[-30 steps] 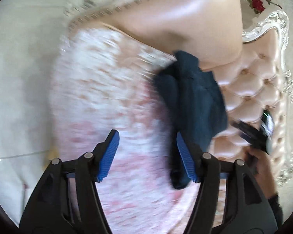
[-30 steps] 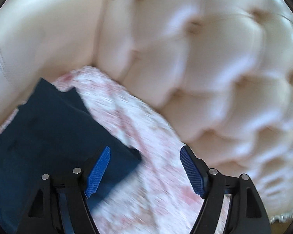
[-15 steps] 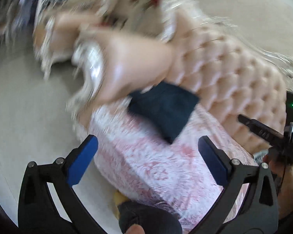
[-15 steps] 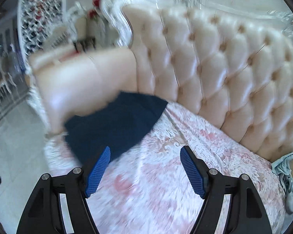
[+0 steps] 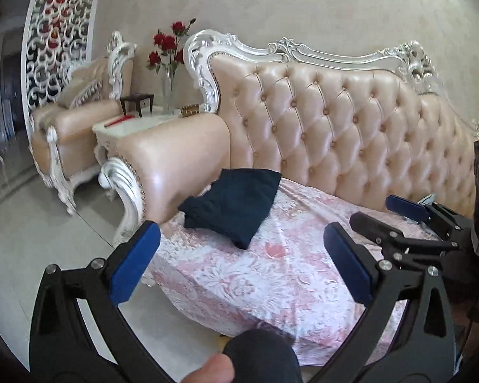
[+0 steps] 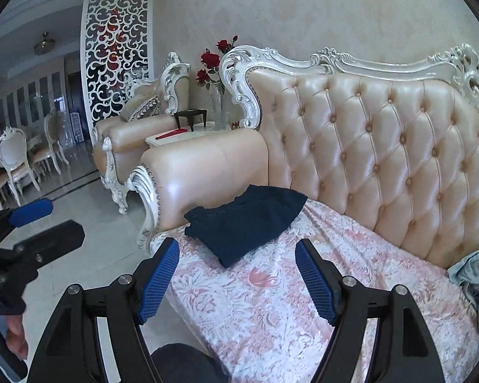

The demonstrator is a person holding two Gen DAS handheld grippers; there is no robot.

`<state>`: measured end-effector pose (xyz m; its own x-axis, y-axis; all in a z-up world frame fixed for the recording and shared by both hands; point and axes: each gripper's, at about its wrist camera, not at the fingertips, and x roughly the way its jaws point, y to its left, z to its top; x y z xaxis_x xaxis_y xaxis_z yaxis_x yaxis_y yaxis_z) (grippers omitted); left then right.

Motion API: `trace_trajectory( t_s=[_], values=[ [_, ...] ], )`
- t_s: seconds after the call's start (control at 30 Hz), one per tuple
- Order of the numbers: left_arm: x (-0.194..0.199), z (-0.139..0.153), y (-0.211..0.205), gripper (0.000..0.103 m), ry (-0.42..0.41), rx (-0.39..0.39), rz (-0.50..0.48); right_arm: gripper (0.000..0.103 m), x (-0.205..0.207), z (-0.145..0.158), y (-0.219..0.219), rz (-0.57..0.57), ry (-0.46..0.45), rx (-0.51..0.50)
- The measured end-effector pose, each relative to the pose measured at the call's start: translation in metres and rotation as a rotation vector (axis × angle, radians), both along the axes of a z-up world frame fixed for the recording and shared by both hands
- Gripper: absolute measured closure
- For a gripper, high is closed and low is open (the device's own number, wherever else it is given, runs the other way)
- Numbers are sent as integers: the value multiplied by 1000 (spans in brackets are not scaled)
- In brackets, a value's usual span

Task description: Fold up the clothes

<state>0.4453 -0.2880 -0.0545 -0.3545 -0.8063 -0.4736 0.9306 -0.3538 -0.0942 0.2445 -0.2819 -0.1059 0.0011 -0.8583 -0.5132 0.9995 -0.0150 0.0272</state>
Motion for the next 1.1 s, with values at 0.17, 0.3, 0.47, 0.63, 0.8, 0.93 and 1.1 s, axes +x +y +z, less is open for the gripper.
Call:
trace_trajectory(
  t_s=[0.17,0.3,0.47,0.63,0.8,0.93,1.1],
  values=[
    [-10,4,-8,1,54,27,-67,27,-9,-4,1,-2,-26,-1],
    [-17,1,-15,1,41,39,-100,27,-14,-9,-2,-2,-24,2],
    [-20,-5,-26,1,50,74,-122,27,-18,-17,-9,-11,-31,31],
    [-28,-13,-39,1,37,139,-123,27,-27,-24,-17,-63,-64,97],
    [-32,-17,-45,1,38,166,-134,27,-32,-33,-26,-87,-58,148],
    [-41,-14,-51,1,-17,154,-74,27,-34,-32,-31,-71,-77,139],
    [-44,-13,-59,1,-21,166,-56,27,-40,-30,-37,-75,-77,131]
  ],
)
